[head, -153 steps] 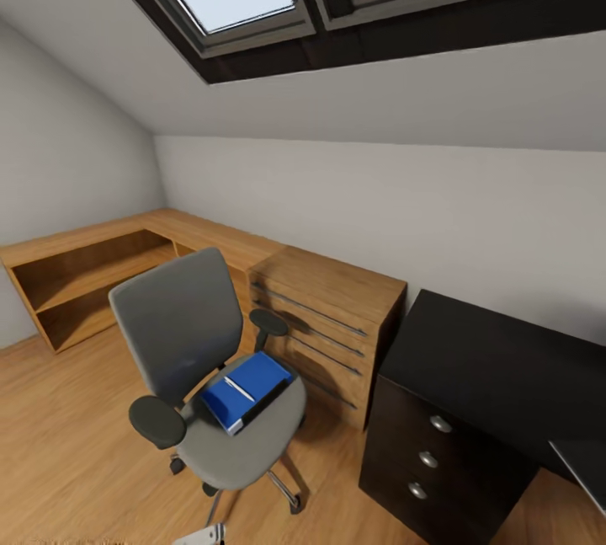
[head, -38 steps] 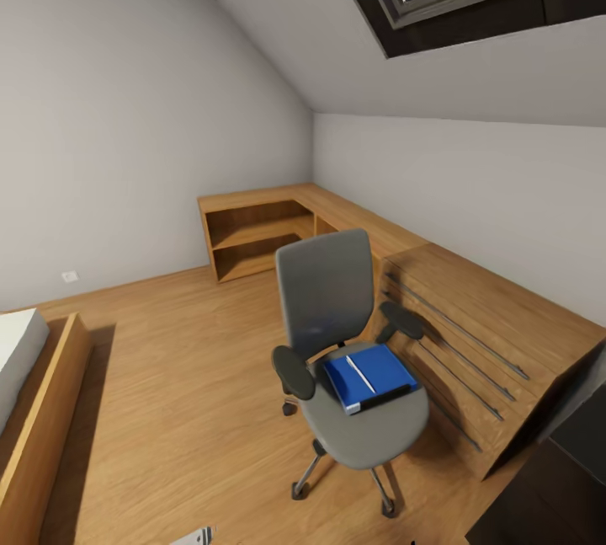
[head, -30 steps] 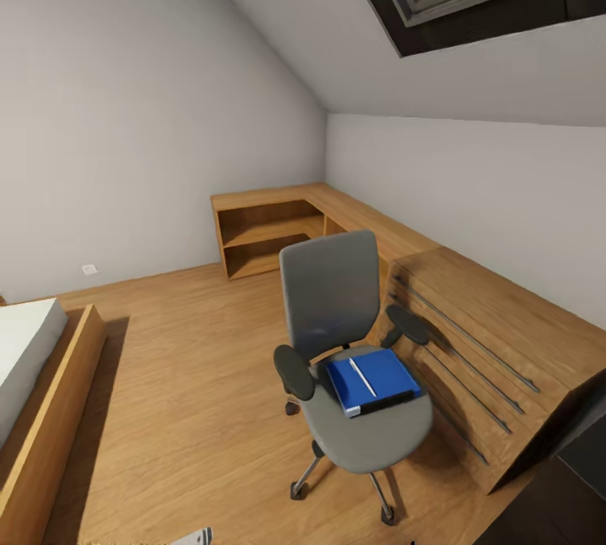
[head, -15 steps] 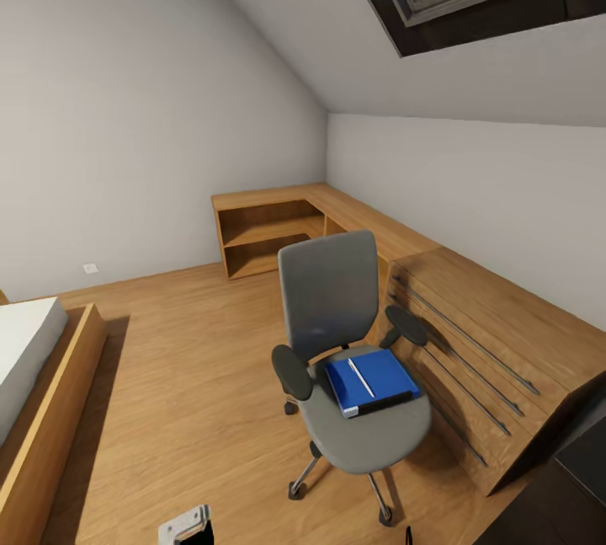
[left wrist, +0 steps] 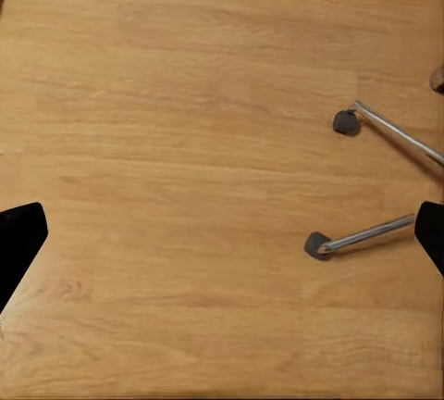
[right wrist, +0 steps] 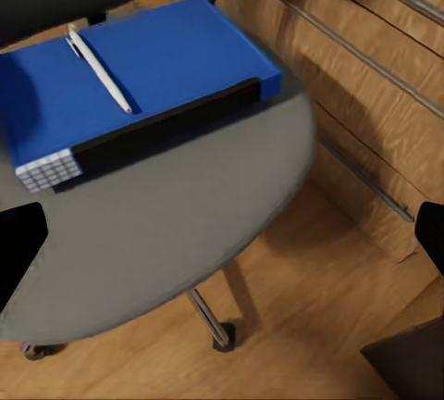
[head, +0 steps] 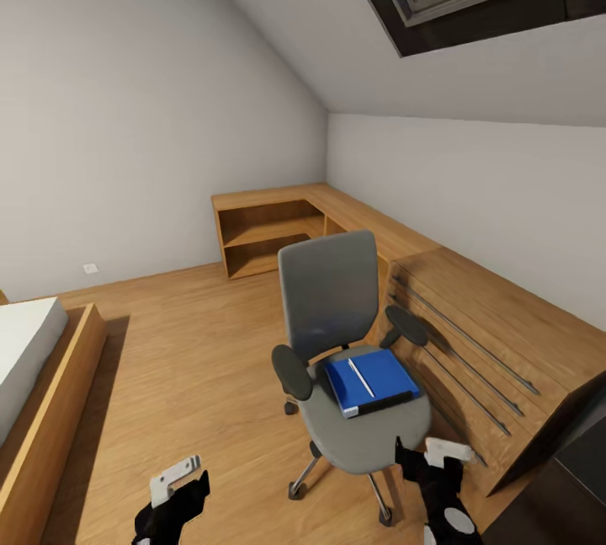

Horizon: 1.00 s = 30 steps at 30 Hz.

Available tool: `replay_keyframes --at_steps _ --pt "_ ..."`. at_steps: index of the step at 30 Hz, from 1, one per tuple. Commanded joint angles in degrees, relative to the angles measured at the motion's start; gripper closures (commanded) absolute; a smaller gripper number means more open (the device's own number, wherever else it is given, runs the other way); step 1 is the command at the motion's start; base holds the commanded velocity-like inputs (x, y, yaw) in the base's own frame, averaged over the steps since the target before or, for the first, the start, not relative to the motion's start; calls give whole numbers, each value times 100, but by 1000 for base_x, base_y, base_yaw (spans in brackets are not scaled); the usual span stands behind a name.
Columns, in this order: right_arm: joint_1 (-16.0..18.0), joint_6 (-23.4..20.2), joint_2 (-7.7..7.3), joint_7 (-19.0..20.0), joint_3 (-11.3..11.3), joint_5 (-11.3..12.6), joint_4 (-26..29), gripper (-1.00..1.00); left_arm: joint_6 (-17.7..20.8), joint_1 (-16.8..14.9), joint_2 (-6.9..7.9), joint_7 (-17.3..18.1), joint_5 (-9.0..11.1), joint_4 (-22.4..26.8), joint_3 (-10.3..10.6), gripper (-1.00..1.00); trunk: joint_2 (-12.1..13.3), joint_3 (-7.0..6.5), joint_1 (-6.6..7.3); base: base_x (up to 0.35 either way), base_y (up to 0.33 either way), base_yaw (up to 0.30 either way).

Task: In the bedroom, organize the workspace by keeping the computer under the desk, ensuring the monitor is on the desk, placing the keyboard on the desk next to the monitor, placing the mouse on the desk next to the keyboard, moving the folder from the swivel chair onto the desk next to the mouse, stacking the notebook on top of the folder with the pen on top of the notebook, and positioning the swivel chair next to the desk.

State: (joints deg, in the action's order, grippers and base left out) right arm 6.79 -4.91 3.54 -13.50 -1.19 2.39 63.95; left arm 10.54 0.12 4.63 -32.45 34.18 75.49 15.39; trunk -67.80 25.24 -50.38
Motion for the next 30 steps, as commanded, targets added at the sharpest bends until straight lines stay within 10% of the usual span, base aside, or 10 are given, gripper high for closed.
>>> replay_keyframes --at_steps 1,6,13,30 --pt "279 -516 1 -7 -4 29 90 -100 351 -10 -8 -47 31 151 -121 -100 -4 6 -1 0 0 0" --pt "1649 -1632 0 3 -1 34 -919 -100 1637 -592 -142 -85 65 330 -535 -100 -4 6 -1 0 0 0" --pt "2975 -1862 0 80 4 37 -2895 -100 2010 -1001 -203 -55 235 290 -1034 -100 -4 6 -1 0 0 0" --pt "3459 -1881 -37 810 680 17 -3888 -100 2075 -1084 -182 -17 302 256 -1189 -100 -4 6 -1 9 -19 0"
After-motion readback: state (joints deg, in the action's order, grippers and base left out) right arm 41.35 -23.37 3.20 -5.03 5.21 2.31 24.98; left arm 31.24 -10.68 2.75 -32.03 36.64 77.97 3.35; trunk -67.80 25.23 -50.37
